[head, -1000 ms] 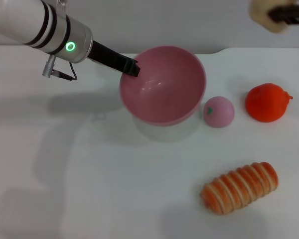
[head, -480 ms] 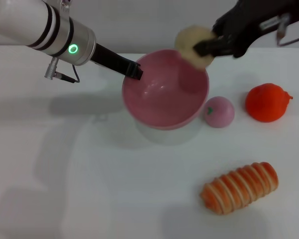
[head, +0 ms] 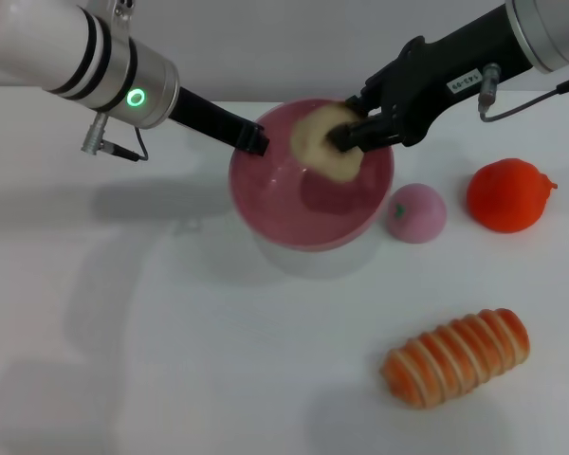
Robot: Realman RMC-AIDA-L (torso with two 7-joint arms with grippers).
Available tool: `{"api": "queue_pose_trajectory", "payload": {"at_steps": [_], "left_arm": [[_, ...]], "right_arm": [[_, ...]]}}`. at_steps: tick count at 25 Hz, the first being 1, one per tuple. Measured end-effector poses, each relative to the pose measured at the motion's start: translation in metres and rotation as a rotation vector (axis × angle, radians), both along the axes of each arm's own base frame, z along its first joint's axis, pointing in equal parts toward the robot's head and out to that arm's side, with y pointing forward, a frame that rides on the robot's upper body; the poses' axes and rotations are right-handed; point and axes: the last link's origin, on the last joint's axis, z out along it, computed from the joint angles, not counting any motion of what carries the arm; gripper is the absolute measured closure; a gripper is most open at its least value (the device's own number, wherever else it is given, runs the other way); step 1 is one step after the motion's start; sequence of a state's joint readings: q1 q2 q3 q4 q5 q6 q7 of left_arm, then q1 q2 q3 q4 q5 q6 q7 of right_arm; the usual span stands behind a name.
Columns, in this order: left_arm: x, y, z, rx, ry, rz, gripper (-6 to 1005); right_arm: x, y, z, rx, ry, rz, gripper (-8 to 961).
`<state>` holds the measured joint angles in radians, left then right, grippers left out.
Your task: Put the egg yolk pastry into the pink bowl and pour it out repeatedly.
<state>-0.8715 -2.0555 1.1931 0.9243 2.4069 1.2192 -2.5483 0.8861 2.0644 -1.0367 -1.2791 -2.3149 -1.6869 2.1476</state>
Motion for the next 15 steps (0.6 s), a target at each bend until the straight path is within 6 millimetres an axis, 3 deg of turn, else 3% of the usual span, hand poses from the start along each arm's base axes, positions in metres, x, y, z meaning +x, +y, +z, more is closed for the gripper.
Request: {"api": "queue_pose_trajectory", "payload": {"at_steps": [7,11,15], "left_arm": [[-0.002,-0.001,0.0,-0.002,0.002,0.003,954],[-0.002,-0.001,0.0,0.0,0.002,0.002,954],[-0.003,0.001,0.001,0.014,0.003,-0.002,954]], "right_arm": [[0.005,0.001,0.009,0.041,0.073,-0.005,648],[0.011,-0.003,0.041,0.123,0.301,0.018,617],[0.038,-0.017,0.086,0.26,0.63,0.101,616]]}}
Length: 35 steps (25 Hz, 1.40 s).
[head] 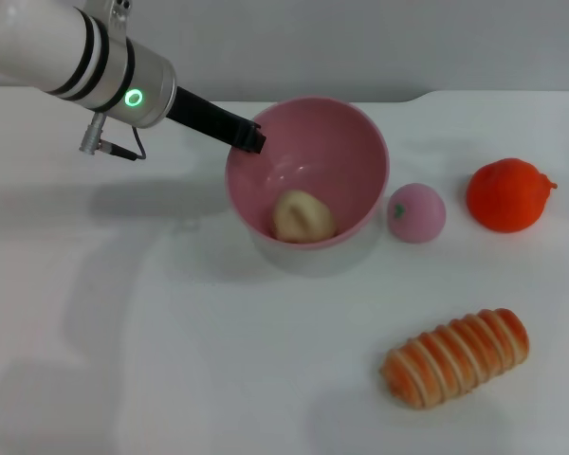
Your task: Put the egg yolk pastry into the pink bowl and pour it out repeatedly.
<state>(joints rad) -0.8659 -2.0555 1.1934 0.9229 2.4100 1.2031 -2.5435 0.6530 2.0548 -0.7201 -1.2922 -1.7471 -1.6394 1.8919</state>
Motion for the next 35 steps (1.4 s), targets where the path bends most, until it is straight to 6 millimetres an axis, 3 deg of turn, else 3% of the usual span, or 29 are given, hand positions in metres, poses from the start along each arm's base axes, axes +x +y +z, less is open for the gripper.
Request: {"api": "queue_pose_trajectory", "payload": {"at_steps": [7,11,16,23,30,35], "left_arm": [[0.0,0.008,0.002,0.064,-0.002,-0.033,954],[0.006,0.019,-0.001,0.182,-0.049,-0.111,954],[0.007,0.02,-0.008,0.326,-0.102,-0.232,954],[-0.006,0.01,-0.019,0.579,-0.03,-0.404,954],[-0.003,-0.016,-0.051,0.622,0.16,-0.646,954],[0.003,-0.027,-0.056,0.714,0.263,-0.79,954]], "right_arm": [[0.081,-0.03,0.037,0.404,0.373,0.008,613],[0.13,-0.04,0.027,0.564,0.498,-0.116,611],[0.176,-0.05,0.007,0.693,0.594,-0.281,609],[0.189,-0.05,0.006,0.749,0.572,-0.34,606],[0.18,-0.043,0.012,0.737,0.601,-0.324,604],[0.174,-0.052,0.006,0.722,0.681,-0.274,602]]}}
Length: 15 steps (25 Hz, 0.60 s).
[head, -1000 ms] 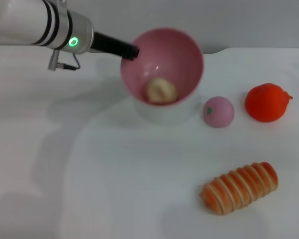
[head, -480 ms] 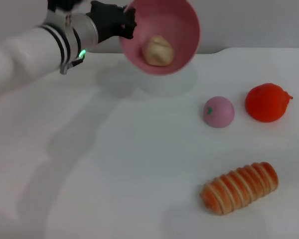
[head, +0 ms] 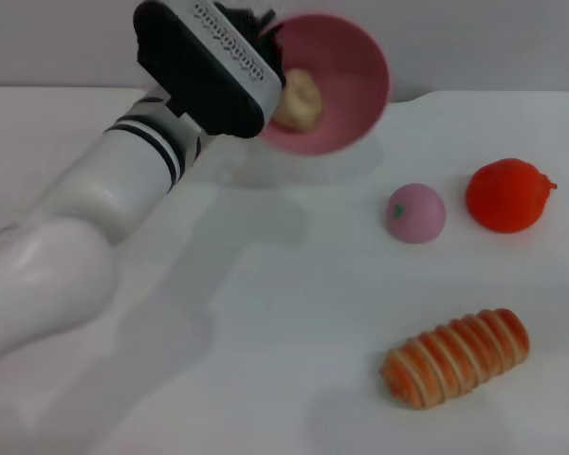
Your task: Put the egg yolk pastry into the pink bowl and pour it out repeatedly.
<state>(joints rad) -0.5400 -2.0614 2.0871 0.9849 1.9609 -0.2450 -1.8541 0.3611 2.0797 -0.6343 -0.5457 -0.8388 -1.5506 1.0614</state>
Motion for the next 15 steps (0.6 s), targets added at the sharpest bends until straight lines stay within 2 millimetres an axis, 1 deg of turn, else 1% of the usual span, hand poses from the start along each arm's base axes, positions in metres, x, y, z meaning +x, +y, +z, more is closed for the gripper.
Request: {"api": "queue_pose_trajectory", "payload": {"at_steps": [2,3,5,6,7,8,12,15], "left_arm": [[0.001,-0.003,0.003,0.06,0.02,-0.043,954],[0.001,-0.003,0.003,0.06,0.02,-0.043,954],[0.005,-0.011,0.006,0.119,0.003,-0.093,954],[0.007,-0.018,0.006,0.157,-0.026,-0.121,954],[0.007,-0.018,0.006,0.157,-0.026,-0.121,954],[0.008,-0.027,0.009,0.204,-0.069,-0.144,954],[0.017,-0.045,0.007,0.247,-0.138,-0.198,954],[0.02,-0.053,0.004,0.251,-0.165,-0.225,954]], "right_arm": [[-0.001,-0.002,0.0,0.013,0.007,0.018,601],[-0.002,-0.002,0.0,0.016,0.004,0.02,600],[-0.003,0.0,0.0,0.027,-0.008,0.02,600],[-0.004,0.002,0.0,0.036,-0.017,0.017,599],[-0.005,0.004,-0.001,0.044,-0.024,0.015,599],[-0.006,0.006,0.0,0.053,-0.032,0.015,598],[-0.011,0.011,0.007,0.079,-0.06,0.019,597],[-0.012,0.014,0.012,0.09,-0.072,0.011,596]]}}
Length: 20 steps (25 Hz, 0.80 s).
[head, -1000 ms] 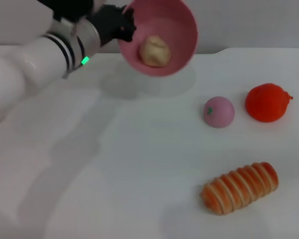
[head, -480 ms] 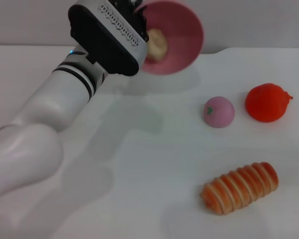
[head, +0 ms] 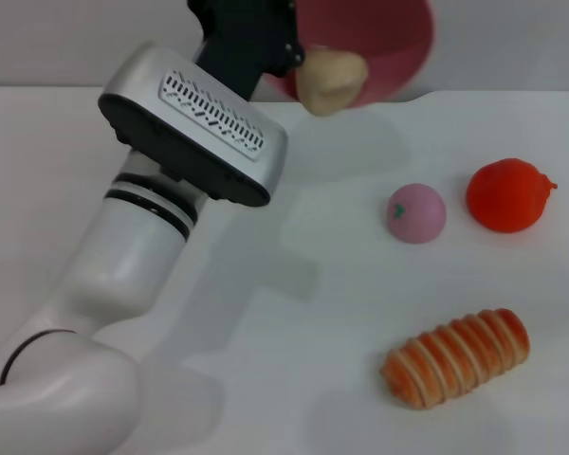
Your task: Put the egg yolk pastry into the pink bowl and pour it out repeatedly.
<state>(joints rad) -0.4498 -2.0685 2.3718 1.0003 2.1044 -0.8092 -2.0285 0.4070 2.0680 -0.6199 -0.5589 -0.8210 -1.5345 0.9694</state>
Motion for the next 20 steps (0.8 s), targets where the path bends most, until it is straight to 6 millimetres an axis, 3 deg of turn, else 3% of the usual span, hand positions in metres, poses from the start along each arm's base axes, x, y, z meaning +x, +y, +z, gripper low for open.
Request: {"api": "queue_pose_trajectory", "payload": {"at_steps": [15,20], "left_arm": [[0.016,0.0,-0.005,-0.047,-0.057,-0.06,954],[0.016,0.02,-0.003,-0.128,-0.074,0.015,954]], "right_arm": [[-0.001,0.003,0.007,0.0,-0.02,-0.015,590],[-0.011,0.011,0.004,-0.122,-0.056,0.006,588]]}}
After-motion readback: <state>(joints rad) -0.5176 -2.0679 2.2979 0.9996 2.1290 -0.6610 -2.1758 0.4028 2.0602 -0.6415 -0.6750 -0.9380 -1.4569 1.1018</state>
